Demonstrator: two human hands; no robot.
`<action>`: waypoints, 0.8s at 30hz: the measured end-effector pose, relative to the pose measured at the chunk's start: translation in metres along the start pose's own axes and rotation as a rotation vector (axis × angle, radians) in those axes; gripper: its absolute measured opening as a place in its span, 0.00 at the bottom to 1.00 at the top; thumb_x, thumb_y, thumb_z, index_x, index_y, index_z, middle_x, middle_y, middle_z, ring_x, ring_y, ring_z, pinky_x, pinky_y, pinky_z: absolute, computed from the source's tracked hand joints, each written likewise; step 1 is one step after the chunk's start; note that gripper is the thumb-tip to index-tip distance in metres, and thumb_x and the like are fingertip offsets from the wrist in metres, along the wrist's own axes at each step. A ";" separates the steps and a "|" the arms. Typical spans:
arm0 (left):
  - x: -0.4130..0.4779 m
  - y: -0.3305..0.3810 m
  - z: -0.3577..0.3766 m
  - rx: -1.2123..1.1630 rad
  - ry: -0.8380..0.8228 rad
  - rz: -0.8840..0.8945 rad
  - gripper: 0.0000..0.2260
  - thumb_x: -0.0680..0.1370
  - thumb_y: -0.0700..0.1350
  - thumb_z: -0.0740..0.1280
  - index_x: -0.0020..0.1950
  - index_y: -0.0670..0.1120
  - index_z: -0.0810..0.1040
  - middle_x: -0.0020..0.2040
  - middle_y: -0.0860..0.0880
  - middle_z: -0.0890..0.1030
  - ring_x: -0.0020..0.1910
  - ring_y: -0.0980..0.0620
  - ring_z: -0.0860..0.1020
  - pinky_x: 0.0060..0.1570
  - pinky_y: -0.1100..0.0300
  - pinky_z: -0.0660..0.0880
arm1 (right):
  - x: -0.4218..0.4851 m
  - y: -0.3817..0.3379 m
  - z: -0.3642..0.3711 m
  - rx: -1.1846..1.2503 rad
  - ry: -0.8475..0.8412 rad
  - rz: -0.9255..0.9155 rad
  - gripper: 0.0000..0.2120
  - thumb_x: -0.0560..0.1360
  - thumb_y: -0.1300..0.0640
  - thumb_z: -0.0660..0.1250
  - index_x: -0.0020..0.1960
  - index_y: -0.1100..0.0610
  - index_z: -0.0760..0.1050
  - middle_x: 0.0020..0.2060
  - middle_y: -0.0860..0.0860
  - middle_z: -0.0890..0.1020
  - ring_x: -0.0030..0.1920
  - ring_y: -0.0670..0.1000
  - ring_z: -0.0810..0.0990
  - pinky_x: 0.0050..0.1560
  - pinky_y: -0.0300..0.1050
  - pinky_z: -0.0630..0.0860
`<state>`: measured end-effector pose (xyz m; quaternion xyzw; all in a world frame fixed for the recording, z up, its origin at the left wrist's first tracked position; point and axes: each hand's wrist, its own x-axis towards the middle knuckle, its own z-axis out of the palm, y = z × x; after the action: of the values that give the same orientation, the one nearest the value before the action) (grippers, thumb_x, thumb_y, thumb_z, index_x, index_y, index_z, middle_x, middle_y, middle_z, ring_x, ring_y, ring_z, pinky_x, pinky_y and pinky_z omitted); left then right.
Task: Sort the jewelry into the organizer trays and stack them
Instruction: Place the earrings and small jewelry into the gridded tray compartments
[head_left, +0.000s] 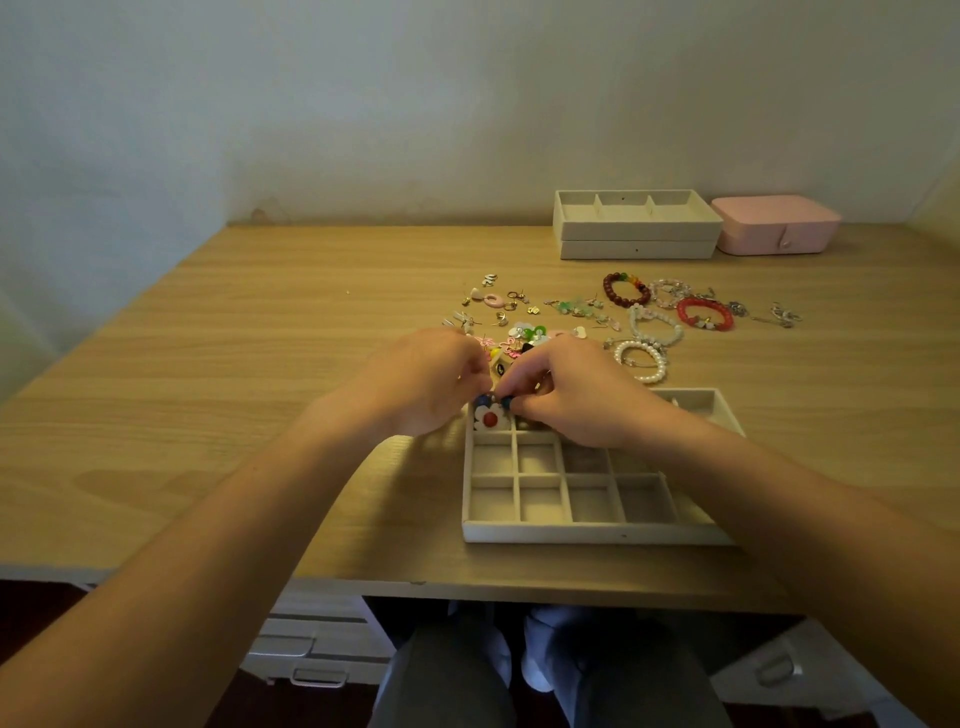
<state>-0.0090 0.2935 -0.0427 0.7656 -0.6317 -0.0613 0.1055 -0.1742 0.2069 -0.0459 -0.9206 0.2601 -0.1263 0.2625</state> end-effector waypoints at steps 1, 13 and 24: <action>0.001 0.001 -0.001 -0.002 -0.032 -0.016 0.08 0.82 0.50 0.64 0.52 0.49 0.82 0.53 0.48 0.80 0.51 0.46 0.77 0.53 0.50 0.76 | 0.001 0.000 0.001 -0.002 0.009 0.001 0.08 0.77 0.59 0.72 0.53 0.49 0.87 0.38 0.36 0.76 0.40 0.37 0.74 0.35 0.21 0.66; 0.008 0.005 -0.004 0.012 -0.149 -0.066 0.10 0.82 0.50 0.62 0.51 0.49 0.83 0.50 0.46 0.82 0.49 0.45 0.78 0.50 0.52 0.77 | 0.004 0.001 0.010 0.059 0.073 0.063 0.08 0.74 0.60 0.74 0.44 0.47 0.83 0.40 0.42 0.81 0.40 0.39 0.80 0.35 0.25 0.72; 0.005 0.005 -0.002 0.112 -0.020 0.083 0.06 0.79 0.51 0.69 0.50 0.52 0.84 0.48 0.49 0.81 0.50 0.47 0.78 0.49 0.51 0.77 | 0.008 0.003 0.010 0.028 0.058 0.090 0.07 0.73 0.60 0.74 0.47 0.49 0.86 0.41 0.44 0.85 0.39 0.38 0.81 0.35 0.24 0.72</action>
<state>-0.0128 0.2879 -0.0397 0.7427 -0.6664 -0.0293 0.0587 -0.1655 0.2048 -0.0550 -0.9001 0.3071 -0.1445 0.2731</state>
